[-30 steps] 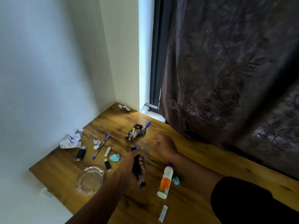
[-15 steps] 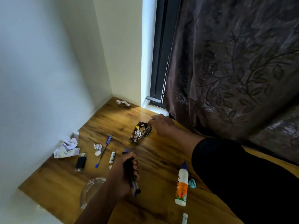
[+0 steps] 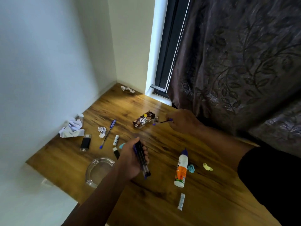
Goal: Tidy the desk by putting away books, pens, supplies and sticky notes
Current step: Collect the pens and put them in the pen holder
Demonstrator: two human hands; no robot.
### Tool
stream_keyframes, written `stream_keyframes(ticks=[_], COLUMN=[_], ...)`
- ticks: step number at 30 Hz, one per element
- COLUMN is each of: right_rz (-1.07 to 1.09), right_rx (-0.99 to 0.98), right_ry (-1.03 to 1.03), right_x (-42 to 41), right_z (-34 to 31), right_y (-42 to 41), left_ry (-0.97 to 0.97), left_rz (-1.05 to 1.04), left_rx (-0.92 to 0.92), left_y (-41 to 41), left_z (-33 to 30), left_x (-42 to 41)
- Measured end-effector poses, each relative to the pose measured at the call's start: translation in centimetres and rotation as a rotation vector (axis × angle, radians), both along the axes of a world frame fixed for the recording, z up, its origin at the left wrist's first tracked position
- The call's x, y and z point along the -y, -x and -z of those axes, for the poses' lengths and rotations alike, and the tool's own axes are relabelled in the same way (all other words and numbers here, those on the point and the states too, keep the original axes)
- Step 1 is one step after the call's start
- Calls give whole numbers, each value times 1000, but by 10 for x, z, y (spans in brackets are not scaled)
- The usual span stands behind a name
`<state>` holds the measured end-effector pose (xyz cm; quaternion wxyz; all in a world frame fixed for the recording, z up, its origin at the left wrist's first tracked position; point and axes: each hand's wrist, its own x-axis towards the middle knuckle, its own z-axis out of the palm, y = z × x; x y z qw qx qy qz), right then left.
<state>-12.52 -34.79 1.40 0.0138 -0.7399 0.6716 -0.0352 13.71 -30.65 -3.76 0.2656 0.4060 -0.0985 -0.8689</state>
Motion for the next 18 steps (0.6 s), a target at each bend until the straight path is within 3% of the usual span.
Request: stream_keyframes(ticks=[6,13,18], right_rz=[-227,-582,-446], right_rx=[318,154,226], right_ry=[34,55,16], right_x=[-39,-55,-50], right_z=[-15,-8,-18], right_y=[-61,-119,-132], left_ry=[33,-32,25], left_rz=[-17,-153,-210], left_rx=[-94,-234,-183], left_y=[5,0,-14], left_z=[-1,-7,-7], left_x=[-9,-10,-12])
